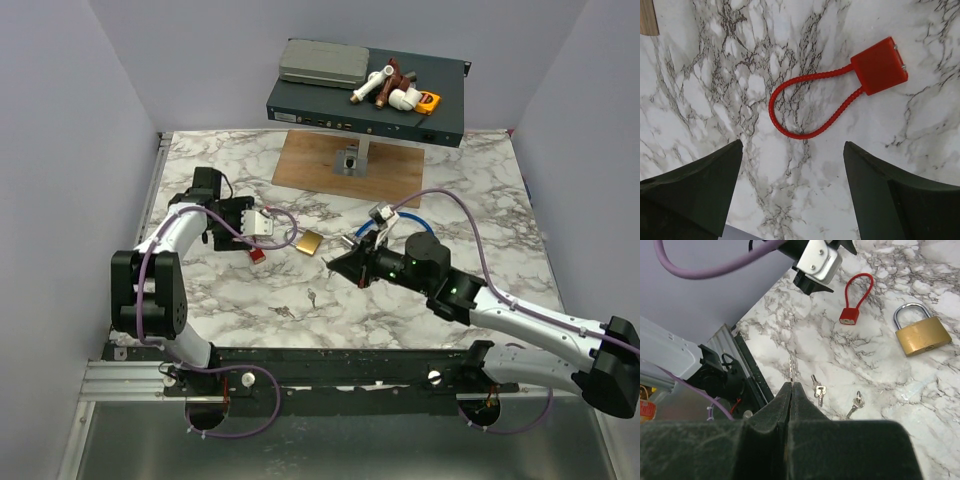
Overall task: Unlock with the key
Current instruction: Pick up the lock from the center of the board.
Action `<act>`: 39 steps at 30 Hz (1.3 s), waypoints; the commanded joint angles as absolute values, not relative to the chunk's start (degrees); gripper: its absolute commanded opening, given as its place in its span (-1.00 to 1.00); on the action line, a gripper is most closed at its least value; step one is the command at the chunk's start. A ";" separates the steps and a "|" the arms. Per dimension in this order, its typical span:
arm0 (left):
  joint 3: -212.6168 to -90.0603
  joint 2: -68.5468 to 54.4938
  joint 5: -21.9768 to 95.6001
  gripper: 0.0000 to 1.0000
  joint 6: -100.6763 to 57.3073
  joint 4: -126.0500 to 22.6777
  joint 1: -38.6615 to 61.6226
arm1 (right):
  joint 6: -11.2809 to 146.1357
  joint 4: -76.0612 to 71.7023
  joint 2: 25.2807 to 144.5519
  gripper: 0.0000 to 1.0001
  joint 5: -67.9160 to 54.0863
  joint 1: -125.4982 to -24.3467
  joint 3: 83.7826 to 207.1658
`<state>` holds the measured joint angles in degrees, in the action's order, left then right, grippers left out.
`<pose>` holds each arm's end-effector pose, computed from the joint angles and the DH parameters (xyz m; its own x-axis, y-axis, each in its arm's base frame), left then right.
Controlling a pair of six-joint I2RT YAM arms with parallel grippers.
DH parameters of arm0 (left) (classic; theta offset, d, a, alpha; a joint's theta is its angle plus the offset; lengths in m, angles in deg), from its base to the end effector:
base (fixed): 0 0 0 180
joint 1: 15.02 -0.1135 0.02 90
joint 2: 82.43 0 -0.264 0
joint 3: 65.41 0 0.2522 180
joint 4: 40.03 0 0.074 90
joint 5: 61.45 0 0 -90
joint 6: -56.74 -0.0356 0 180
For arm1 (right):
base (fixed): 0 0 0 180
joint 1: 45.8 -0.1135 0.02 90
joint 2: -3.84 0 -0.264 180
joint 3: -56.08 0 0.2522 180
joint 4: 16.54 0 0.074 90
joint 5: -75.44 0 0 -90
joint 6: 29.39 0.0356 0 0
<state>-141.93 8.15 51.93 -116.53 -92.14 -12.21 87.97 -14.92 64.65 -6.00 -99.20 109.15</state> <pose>0.3094 -0.0293 0.2186 0.0966 0.9079 -0.4078 0.9314 0.0620 0.3587 0.1441 0.2030 0.2922 -0.4912 0.1008 -0.8652 -0.7383 0.4789 0.4750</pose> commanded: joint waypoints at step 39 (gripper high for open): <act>-147.37 22.35 42.65 -0.29 -132.06 -104.75 -4.91 | 90.81 -20.45 61.07 -0.99 -6.88 -90.82 105.34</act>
